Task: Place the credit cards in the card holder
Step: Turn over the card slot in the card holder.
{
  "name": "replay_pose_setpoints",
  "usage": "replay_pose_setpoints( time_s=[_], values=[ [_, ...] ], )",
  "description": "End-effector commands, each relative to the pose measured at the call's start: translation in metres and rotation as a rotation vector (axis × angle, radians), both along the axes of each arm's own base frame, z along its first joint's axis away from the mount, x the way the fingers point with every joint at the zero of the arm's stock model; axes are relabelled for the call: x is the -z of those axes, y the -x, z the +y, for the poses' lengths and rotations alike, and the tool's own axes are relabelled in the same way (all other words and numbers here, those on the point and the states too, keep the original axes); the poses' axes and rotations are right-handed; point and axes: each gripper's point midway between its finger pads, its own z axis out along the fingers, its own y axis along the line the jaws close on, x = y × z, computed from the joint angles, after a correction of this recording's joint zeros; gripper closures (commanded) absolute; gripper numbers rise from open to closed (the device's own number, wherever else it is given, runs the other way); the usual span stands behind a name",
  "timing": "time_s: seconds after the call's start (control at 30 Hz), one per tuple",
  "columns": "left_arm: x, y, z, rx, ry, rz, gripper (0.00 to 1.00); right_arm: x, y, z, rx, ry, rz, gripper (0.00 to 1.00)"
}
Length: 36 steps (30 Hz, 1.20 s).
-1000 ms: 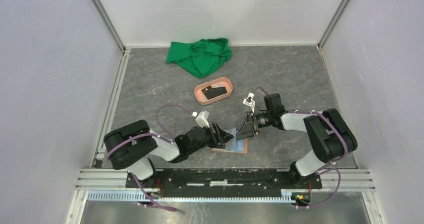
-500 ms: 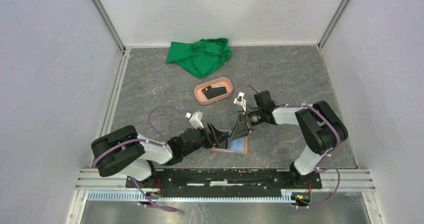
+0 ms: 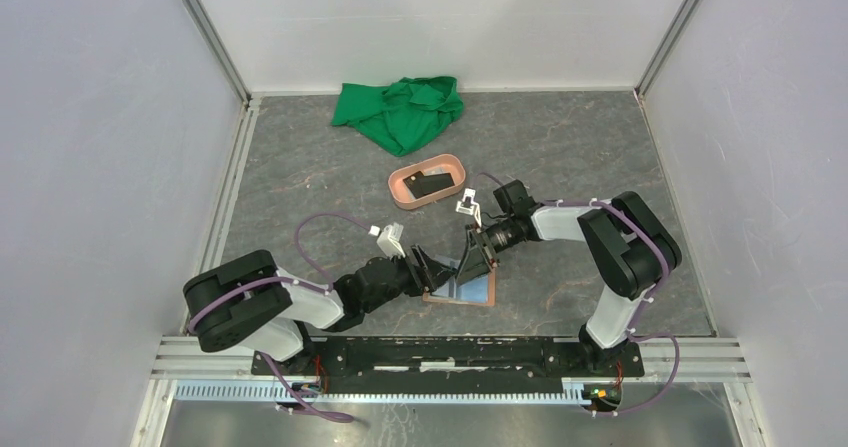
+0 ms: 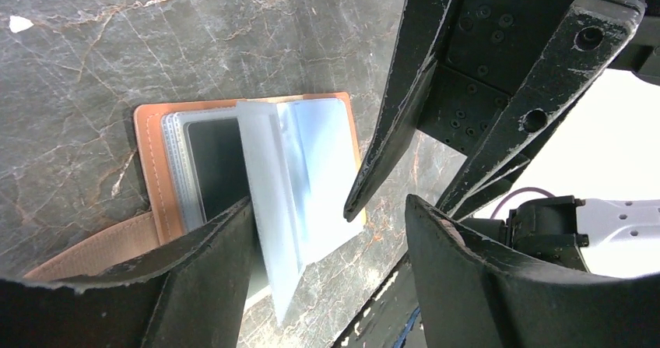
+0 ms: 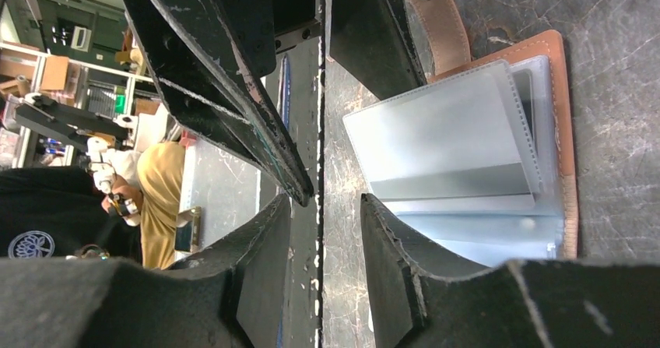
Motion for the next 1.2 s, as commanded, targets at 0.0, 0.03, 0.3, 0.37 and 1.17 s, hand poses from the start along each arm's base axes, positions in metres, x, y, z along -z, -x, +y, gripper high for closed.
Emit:
replay_pose_setpoints(
  time_s=[0.0,0.03,0.3,0.37,1.17],
  values=[
    [-0.010,-0.003,-0.002,-0.013,0.064,-0.004,0.26,-0.004,-0.002,0.000,-0.041,-0.026,-0.064,0.56],
    [-0.009,-0.003,-0.002,-0.013,0.062,-0.003,0.27,-0.005,-0.002,-0.001,-0.049,-0.023,-0.080,0.57],
    [-0.010,-0.006,0.001,-0.024,0.050,-0.005,0.36,-0.004,-0.011,-0.008,-0.091,0.008,-0.229,0.60],
    [-0.009,-0.007,0.001,-0.025,0.027,-0.005,0.38,-0.002,-0.015,-0.011,-0.100,0.031,-0.274,0.61],
    [0.005,-0.012,0.002,-0.036,-0.108,0.028,0.83,-0.006,-0.044,-0.044,-0.086,0.165,-0.587,0.65]
  ],
)
